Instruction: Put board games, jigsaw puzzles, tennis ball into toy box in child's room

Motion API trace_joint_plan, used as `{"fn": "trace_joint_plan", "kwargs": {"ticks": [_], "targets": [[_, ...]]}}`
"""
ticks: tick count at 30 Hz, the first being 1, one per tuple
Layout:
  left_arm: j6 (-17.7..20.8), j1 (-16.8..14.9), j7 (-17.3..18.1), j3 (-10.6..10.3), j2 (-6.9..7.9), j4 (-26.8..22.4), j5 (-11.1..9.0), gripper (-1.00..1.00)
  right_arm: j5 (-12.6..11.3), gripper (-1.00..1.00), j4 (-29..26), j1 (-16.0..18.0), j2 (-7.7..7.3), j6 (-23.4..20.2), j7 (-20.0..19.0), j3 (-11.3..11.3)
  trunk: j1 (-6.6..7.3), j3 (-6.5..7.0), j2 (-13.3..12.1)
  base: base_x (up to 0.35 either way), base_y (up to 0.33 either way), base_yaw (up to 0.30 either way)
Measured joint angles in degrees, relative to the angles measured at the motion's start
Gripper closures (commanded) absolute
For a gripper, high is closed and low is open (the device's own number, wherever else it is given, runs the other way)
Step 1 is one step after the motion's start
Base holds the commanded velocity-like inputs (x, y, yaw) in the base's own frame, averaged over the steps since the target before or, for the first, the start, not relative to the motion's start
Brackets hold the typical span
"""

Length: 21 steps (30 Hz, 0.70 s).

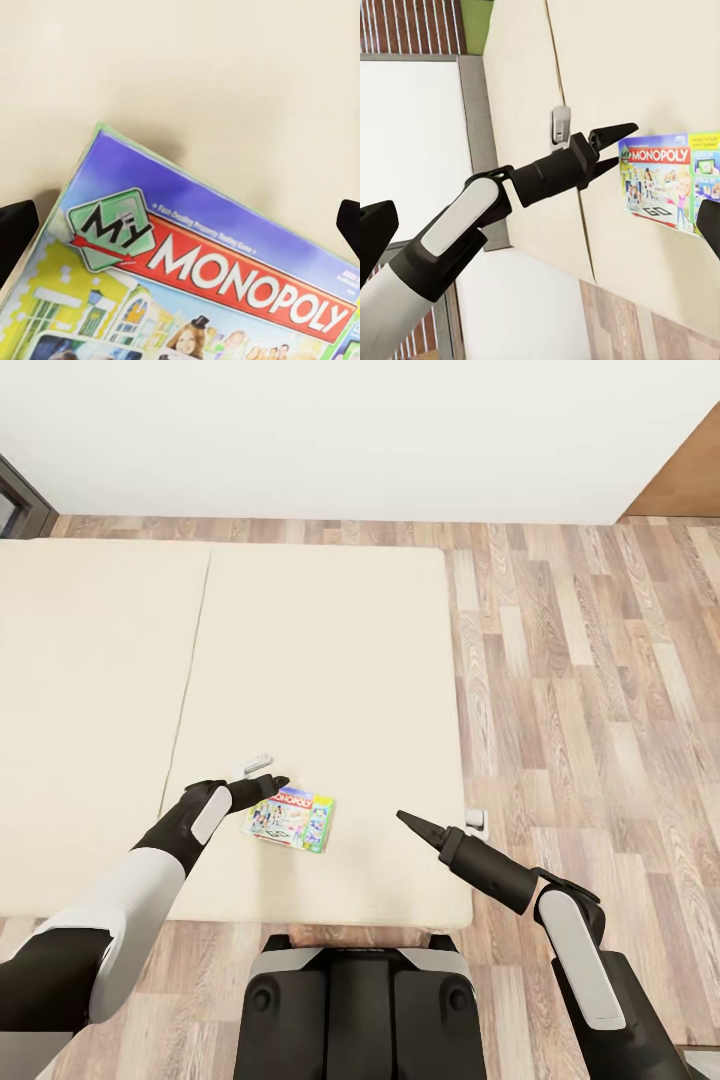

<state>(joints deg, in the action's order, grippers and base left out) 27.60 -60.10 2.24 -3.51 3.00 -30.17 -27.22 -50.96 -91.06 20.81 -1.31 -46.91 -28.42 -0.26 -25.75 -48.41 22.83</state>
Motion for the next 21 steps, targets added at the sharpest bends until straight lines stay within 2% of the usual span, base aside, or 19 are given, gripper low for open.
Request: {"fn": "trace_joint_plan", "kwargs": {"ticks": [21], "targets": [[0.0,0.0,0.03,0.0,0.02,0.01,0.02,-1.0,0.01,-1.0,0.02,0.0,0.0,-0.02,-0.09,0.03,0.0,-0.3,0.0,0.0,0.0,0.0]]}}
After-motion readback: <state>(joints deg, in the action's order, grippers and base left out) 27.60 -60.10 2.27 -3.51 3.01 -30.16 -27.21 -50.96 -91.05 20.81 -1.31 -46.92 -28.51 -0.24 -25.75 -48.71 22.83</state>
